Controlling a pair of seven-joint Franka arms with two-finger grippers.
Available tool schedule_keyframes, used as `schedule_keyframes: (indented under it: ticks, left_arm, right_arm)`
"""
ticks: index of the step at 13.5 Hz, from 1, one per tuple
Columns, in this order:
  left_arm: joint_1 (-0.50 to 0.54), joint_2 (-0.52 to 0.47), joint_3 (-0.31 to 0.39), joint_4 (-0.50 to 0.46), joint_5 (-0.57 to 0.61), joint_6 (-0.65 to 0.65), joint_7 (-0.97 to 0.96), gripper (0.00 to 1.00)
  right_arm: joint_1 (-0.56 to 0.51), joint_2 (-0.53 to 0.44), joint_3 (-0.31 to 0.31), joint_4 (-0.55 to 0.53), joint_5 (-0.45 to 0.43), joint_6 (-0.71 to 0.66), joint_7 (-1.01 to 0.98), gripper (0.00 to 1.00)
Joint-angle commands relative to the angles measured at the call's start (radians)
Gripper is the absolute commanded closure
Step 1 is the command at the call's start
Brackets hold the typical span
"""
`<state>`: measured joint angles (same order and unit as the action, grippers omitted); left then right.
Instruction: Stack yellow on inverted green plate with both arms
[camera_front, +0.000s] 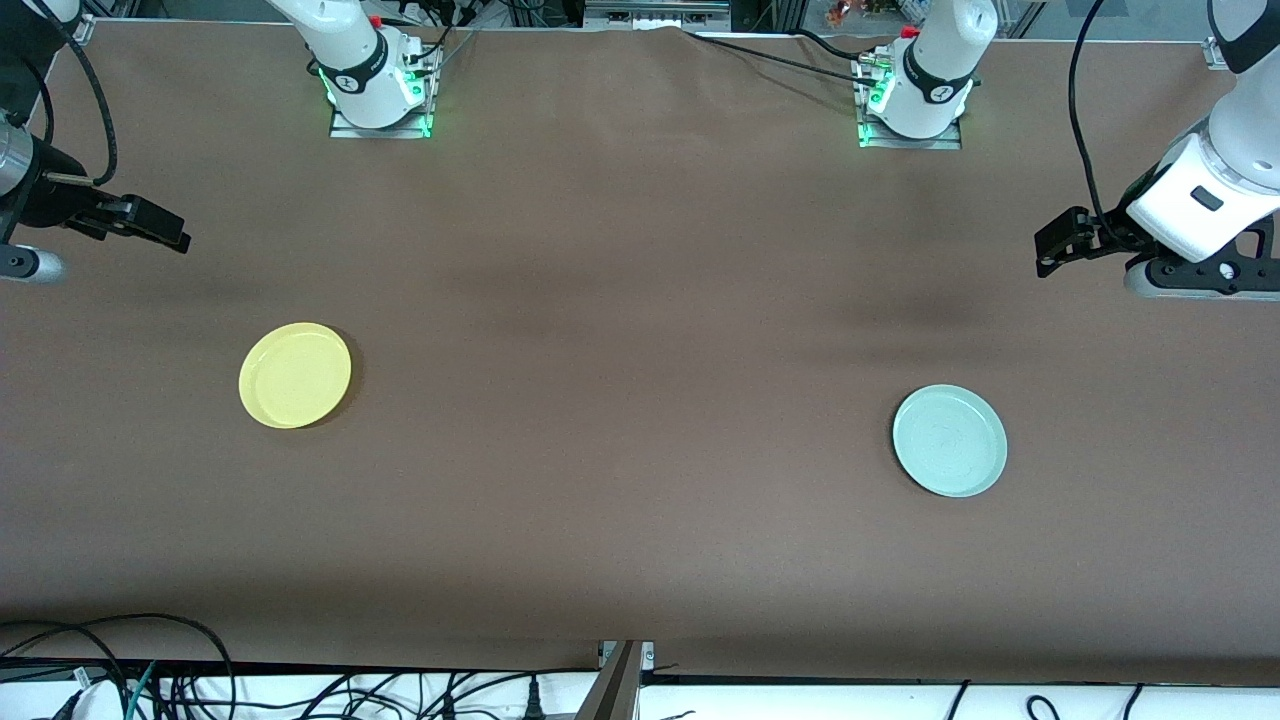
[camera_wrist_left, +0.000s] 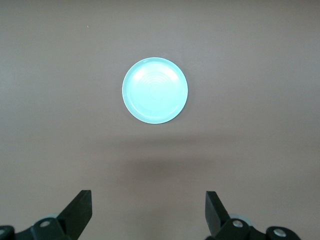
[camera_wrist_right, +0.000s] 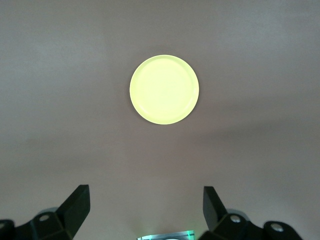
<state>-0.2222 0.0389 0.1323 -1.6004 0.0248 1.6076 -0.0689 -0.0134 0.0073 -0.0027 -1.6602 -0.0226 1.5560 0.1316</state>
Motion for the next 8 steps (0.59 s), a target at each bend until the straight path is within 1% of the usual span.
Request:
schedule_keyframes:
  ticks: [1,2,8]
  left_arm:
    - [0.017,-0.034,-0.008,-0.048,-0.019,0.031,-0.002,0.0]
    - [0.018,-0.046,-0.01,-0.062,-0.017,0.046,-0.002,0.0]
    - [0.02,-0.047,-0.01,-0.053,-0.025,0.034,-0.008,0.0]
  right_arm:
    - [-0.003,-0.006,0.001,0.0,0.001,-0.011,0.003,0.0]
    - [-0.003,-0.006,0.001,0.0,0.001,-0.011,0.003,0.0]
    - [-0.003,-0.006,0.001,0.0,0.001,-0.011,0.002,0.0]
